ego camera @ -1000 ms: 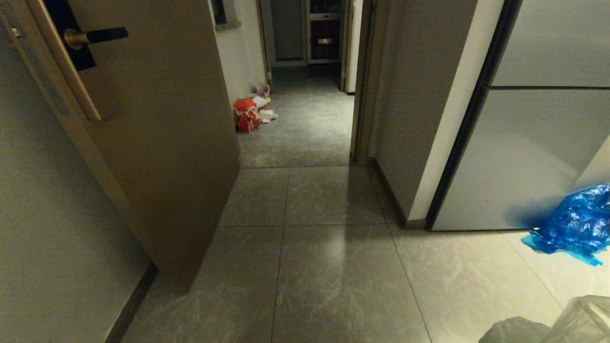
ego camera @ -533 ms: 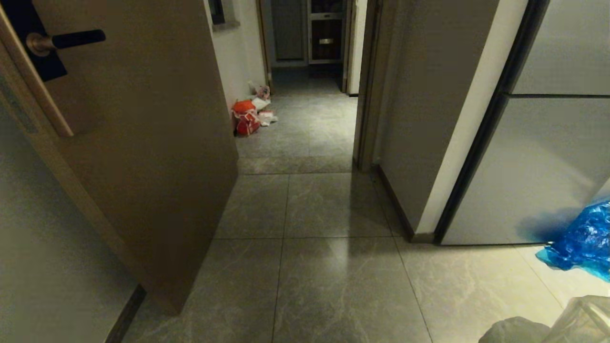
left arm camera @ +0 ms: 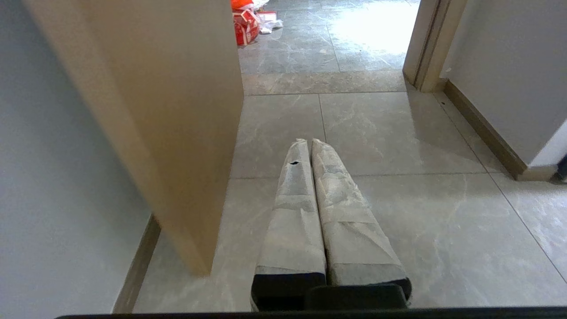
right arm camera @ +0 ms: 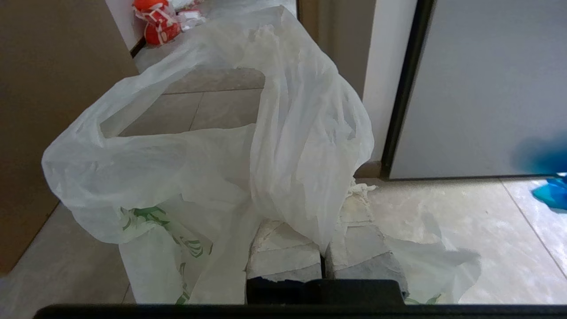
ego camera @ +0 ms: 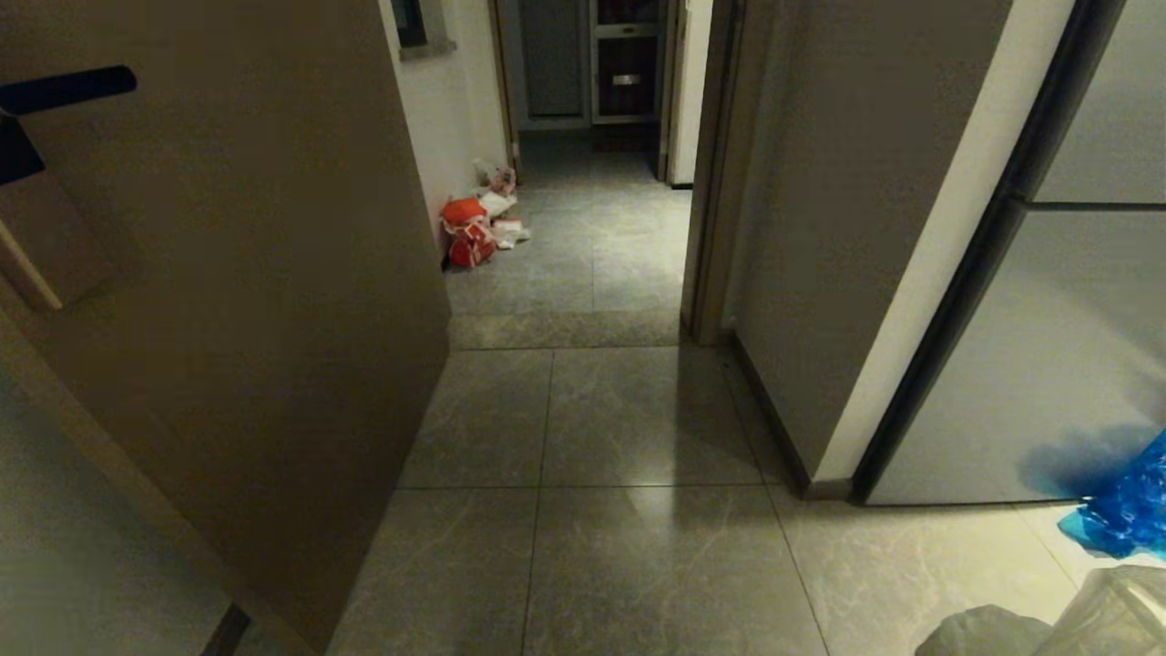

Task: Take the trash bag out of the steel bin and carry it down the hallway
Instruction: Put the trash bag at the door

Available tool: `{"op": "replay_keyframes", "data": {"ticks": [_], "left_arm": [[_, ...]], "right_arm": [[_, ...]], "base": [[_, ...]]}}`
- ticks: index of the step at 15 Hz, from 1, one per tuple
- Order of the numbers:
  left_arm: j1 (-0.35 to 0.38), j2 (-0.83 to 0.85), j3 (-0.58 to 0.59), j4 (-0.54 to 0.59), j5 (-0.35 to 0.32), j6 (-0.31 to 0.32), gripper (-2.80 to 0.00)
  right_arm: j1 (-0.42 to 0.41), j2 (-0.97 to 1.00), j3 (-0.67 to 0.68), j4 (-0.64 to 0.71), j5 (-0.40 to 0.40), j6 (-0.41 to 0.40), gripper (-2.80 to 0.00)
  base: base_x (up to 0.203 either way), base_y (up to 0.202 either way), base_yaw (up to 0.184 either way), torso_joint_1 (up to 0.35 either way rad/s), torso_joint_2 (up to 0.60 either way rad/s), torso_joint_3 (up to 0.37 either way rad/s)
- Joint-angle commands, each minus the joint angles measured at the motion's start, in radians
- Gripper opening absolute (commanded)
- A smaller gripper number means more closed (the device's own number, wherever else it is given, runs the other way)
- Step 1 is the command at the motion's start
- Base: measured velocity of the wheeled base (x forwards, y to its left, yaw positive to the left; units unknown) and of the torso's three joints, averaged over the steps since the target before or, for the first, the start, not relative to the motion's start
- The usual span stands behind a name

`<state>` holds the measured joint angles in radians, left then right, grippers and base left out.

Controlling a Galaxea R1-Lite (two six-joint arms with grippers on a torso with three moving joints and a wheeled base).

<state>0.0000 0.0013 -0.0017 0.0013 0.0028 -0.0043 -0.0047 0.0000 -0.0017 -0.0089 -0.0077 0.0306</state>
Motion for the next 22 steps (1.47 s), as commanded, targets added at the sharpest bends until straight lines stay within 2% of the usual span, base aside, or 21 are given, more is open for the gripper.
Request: {"op": "replay_keyframes", "data": {"ticks": [1,22], "left_arm": [[0.000,0.000,0.000,-0.001,0.000,-0.002,-2.80],[0.000,0.000,0.000,0.000,0.000,-0.001,-2.80]], "right_arm": [[0.000,0.002,0.000,0.000,0.000,0.000,-2.80],[0.000,0.002,0.000,0.000,0.000,0.000,-2.80]], "base": [[0.193,0.000,0.001,0.002,0.00,-0.001],[0.193,0.000,0.001,0.000,0.00,0.003]]}}
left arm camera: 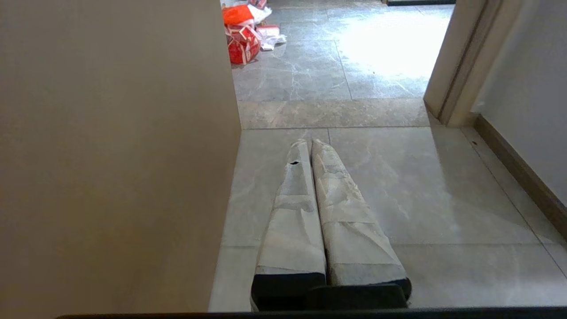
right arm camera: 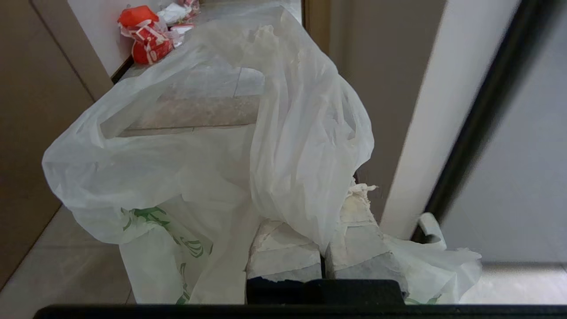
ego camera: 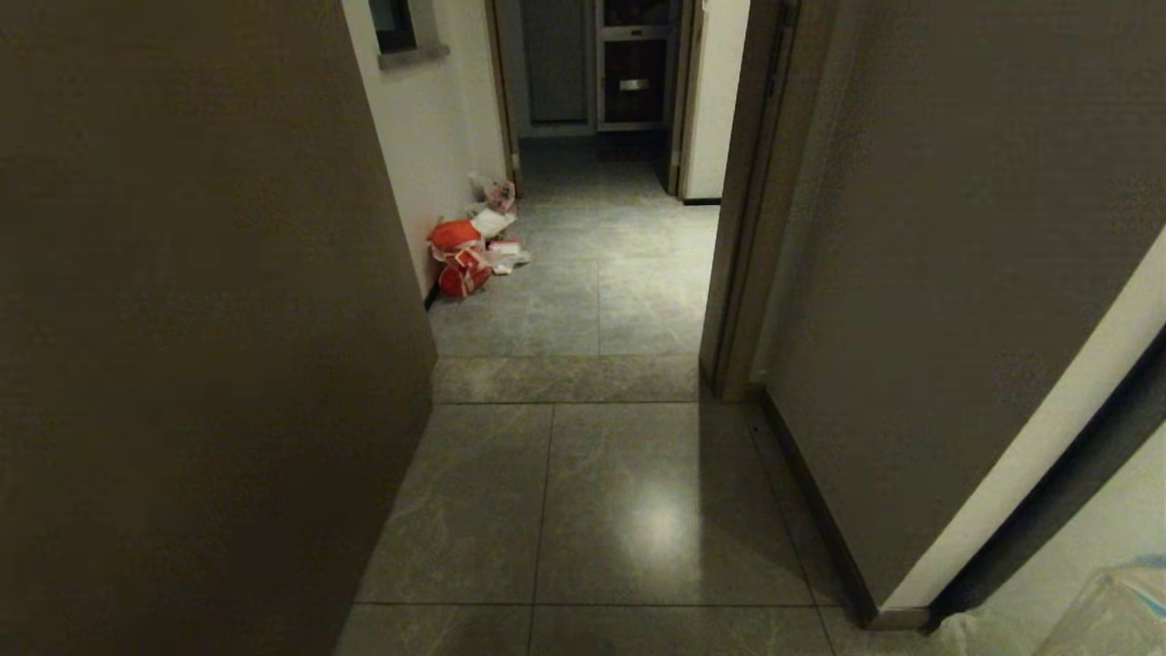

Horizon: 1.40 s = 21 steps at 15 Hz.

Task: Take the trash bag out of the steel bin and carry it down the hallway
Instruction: Put the trash bag at the door

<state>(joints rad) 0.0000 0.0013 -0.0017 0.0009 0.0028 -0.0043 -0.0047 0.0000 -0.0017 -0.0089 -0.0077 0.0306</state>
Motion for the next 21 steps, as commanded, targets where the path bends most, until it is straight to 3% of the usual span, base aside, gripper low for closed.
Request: {"op": "replay_keyframes", "data": {"ticks": [1,21], "left_arm": [[0.001,0.000,0.000,-0.001,0.000,-0.001,-2.80],[0.000,0.000,0.000,-0.001,0.000,-0.002,-2.80]], "right_arm": [[0.000,0.002,0.000,0.000,0.000,0.000,-2.80],[0.000,0.002,0.000,0.000,0.000,0.000,-2.80]], "base": [[0.192,0.000,0.002,0.000,0.00,-0.001],[0.192,0.000,0.000,0.003,0.00,0.002]]}}
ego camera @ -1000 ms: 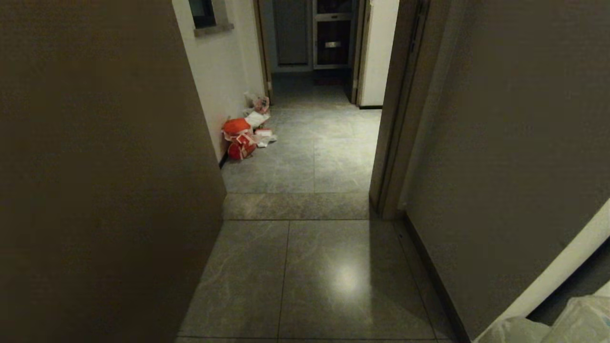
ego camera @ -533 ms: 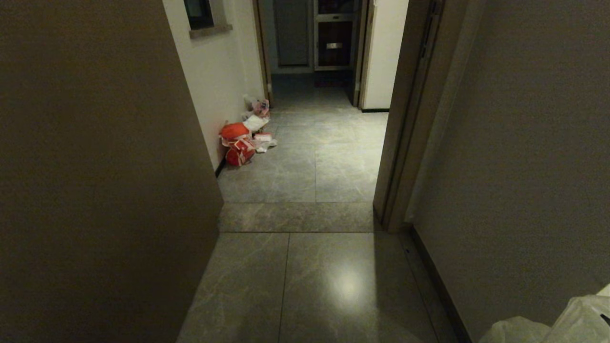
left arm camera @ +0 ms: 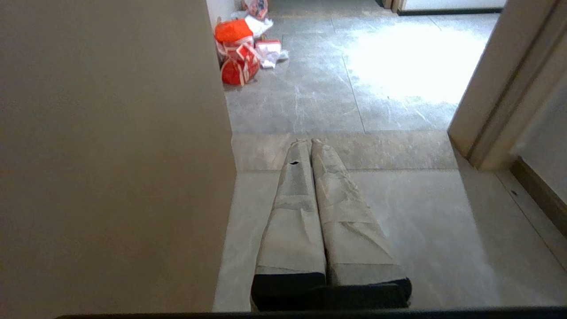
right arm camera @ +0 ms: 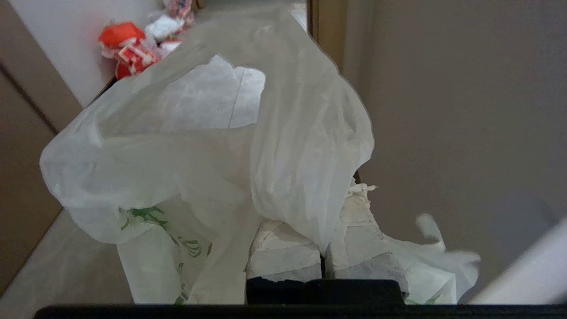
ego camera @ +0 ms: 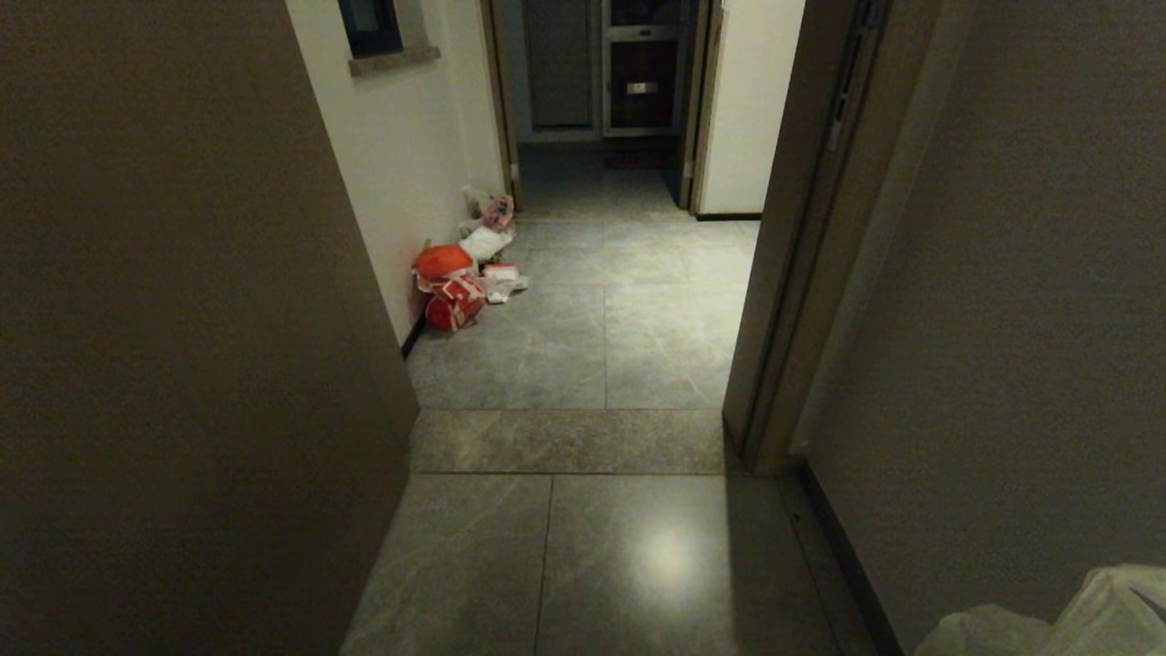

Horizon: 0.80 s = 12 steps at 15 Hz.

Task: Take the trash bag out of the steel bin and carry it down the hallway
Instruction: Put the trash bag at the door

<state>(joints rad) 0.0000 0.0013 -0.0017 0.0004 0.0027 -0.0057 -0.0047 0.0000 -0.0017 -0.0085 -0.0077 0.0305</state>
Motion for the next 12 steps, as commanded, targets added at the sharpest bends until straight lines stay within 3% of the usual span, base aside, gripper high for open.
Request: {"op": "replay_keyframes", "data": {"ticks": [1,12], "left_arm": [[0.000,0.000,0.000,0.000,0.000,0.000,-2.80],[0.000,0.000,0.000,0.000,0.000,0.000,-2.80]], "right_arm": [[0.000,0.002,0.000,-0.001,0.000,0.000,-2.80],[0.000,0.002,0.000,-0.001,0.000,0.000,-2.80]], "base": [[0.193,0.000,0.003,-0.005,0.01,0.004],[0.192,0.000,0.001,0.004,0.00,0.003]]}}
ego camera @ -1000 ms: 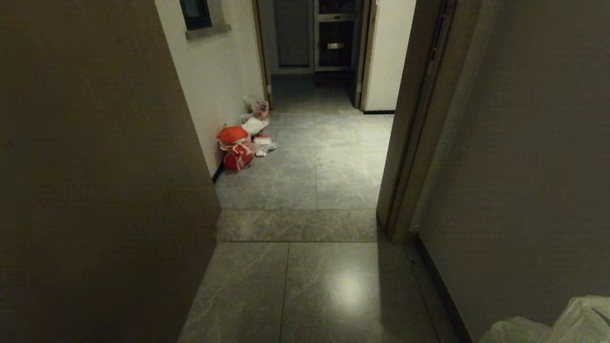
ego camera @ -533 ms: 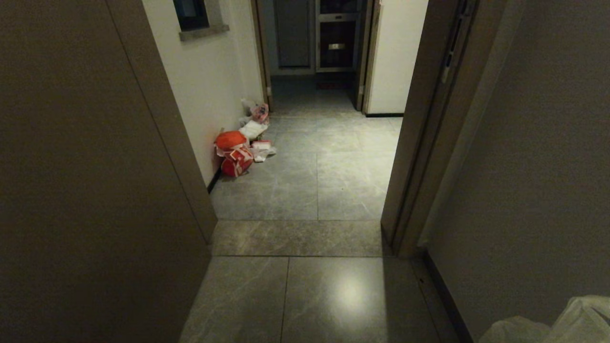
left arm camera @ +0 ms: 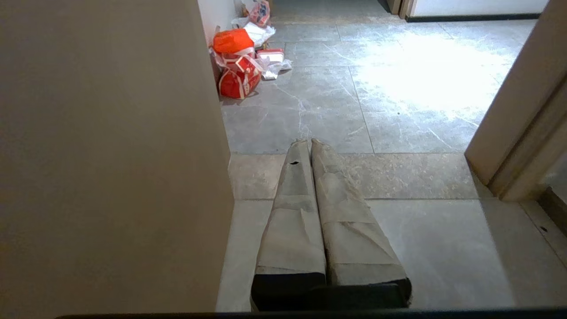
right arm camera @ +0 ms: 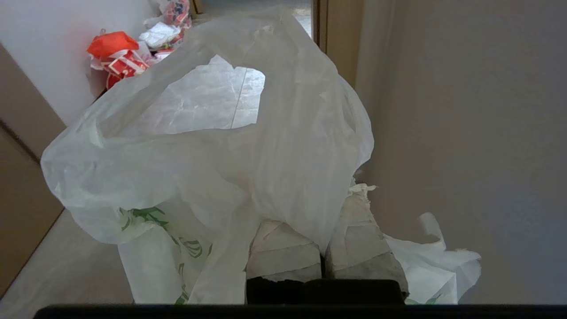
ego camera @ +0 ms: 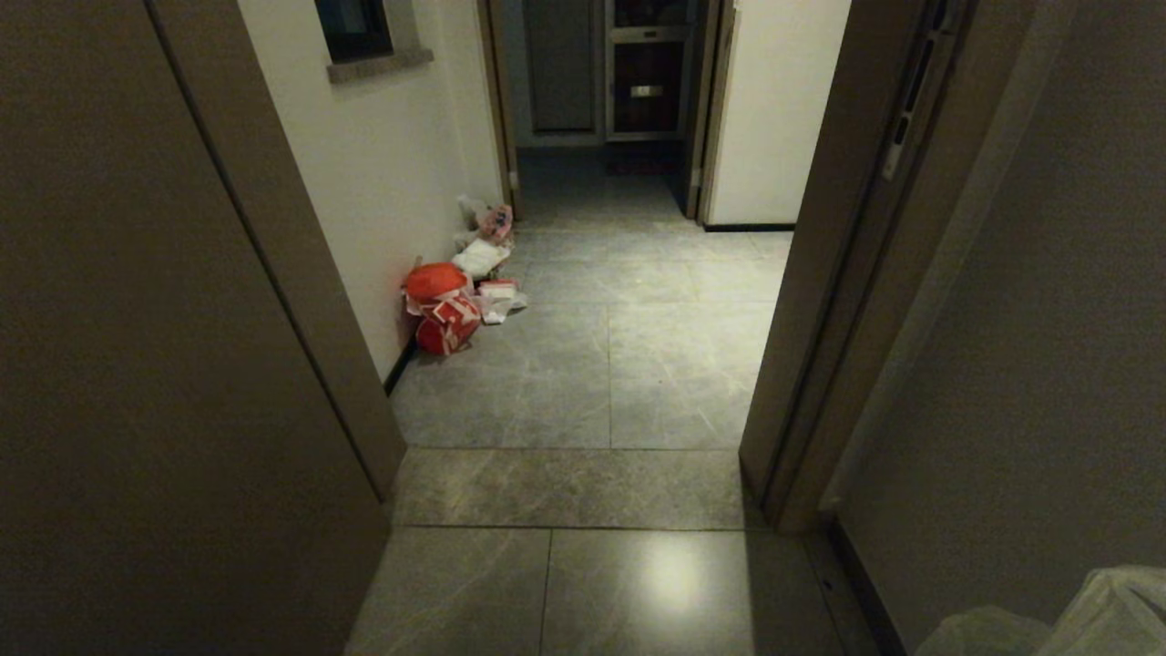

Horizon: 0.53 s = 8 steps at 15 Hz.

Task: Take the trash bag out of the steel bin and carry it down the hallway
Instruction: Put the trash bag at the door

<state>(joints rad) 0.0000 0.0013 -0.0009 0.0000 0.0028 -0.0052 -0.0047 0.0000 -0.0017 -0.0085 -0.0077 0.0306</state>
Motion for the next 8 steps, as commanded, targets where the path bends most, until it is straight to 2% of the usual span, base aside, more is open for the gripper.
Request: {"op": "replay_keyframes", "data": {"ticks": [1,8], "left_arm": [[0.001,0.000,-0.001,0.000,0.000,-0.001,-2.80],[0.000,0.000,-0.001,0.000,0.000,-0.001,-2.80]], "right_arm": [[0.000,0.002,0.000,-0.001,0.000,0.000,-2.80],[0.000,0.002,0.000,-0.001,0.000,0.000,-2.80]], "base": [[0.197,0.000,0.000,-0.001,0.00,0.005],[0.192,0.000,0.001,0.001,0.00,0.002]]}}
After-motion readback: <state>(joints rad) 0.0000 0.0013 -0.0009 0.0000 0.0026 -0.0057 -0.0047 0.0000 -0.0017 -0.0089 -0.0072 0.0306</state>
